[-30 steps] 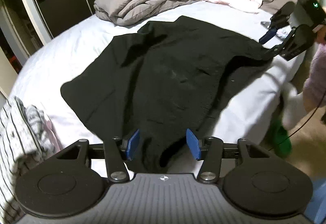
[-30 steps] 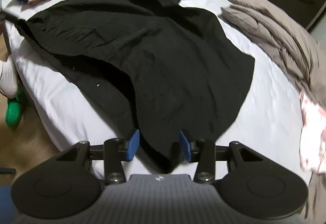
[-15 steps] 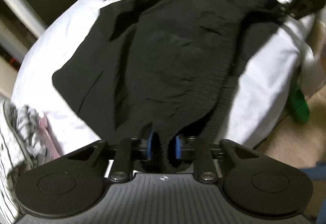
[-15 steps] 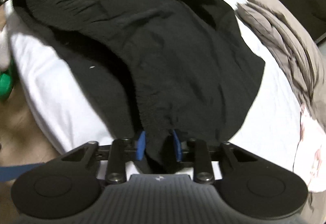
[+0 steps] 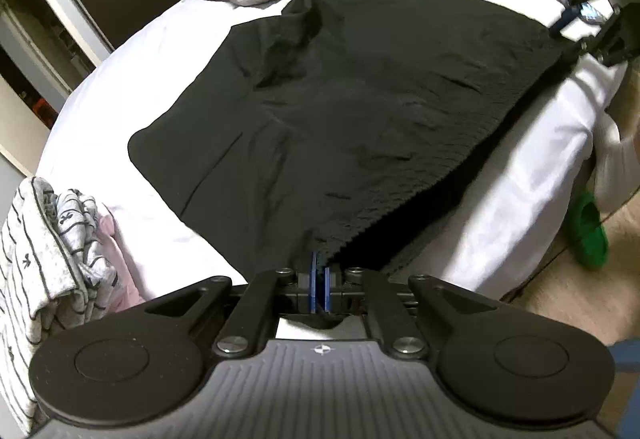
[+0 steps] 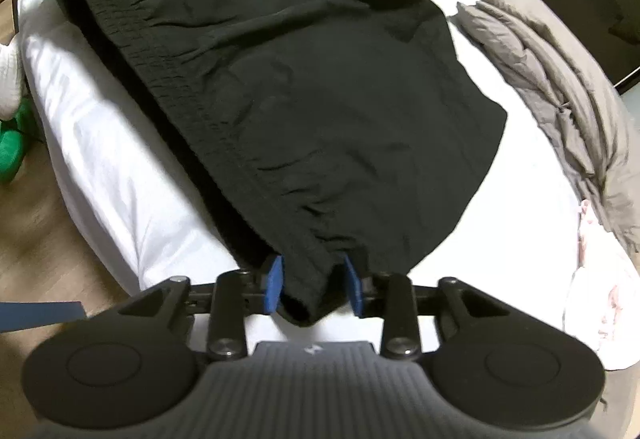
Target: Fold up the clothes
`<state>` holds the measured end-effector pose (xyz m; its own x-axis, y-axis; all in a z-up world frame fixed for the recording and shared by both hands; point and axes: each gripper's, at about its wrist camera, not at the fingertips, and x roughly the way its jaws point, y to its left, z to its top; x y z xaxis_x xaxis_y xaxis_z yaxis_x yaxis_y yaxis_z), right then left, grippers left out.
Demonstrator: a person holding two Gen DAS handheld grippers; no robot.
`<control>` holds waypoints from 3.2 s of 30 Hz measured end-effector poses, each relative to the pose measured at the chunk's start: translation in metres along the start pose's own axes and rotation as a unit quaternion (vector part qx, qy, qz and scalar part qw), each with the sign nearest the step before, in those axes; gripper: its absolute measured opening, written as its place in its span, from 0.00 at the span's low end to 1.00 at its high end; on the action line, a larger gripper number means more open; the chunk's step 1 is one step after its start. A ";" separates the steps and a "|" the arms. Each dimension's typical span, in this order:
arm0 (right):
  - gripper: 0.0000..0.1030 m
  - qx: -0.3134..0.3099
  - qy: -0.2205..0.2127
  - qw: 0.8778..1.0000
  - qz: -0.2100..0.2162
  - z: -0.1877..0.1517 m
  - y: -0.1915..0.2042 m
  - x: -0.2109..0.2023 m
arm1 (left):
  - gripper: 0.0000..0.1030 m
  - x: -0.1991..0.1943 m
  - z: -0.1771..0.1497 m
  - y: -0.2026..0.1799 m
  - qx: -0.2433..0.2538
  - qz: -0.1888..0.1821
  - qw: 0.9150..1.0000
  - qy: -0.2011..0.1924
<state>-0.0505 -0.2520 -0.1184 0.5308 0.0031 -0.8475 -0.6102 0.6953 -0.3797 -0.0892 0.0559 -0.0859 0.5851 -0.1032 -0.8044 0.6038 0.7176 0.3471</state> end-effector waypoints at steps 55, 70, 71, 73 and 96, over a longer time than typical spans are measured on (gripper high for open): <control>0.11 0.484 0.067 0.853 0.184 -0.041 -0.089 0.027 | 0.00 0.023 -0.029 0.087 -0.412 -0.164 0.893 0.079; 0.11 0.468 0.053 0.868 0.157 0.000 -0.088 0.018 | 0.45 0.017 -0.004 0.075 -0.331 -0.078 0.936 0.094; 0.11 0.466 0.048 0.870 0.157 0.003 -0.089 0.016 | 0.46 0.012 -0.001 0.074 -0.320 -0.063 0.941 0.087; 0.11 0.463 0.038 0.872 0.157 0.010 -0.088 0.014 | 0.46 0.009 0.010 0.072 -0.305 -0.049 0.948 0.078; 0.11 0.311 -0.014 0.909 0.277 0.139 0.017 0.010 | 0.42 0.010 0.030 0.069 -0.309 -0.089 0.945 0.060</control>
<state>0.0260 -0.1399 -0.0817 0.2632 0.4890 -0.8316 -0.3417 0.8534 0.3937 -0.0258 0.0833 -0.0551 0.4166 -0.2086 -0.8848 0.2345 0.9650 -0.1171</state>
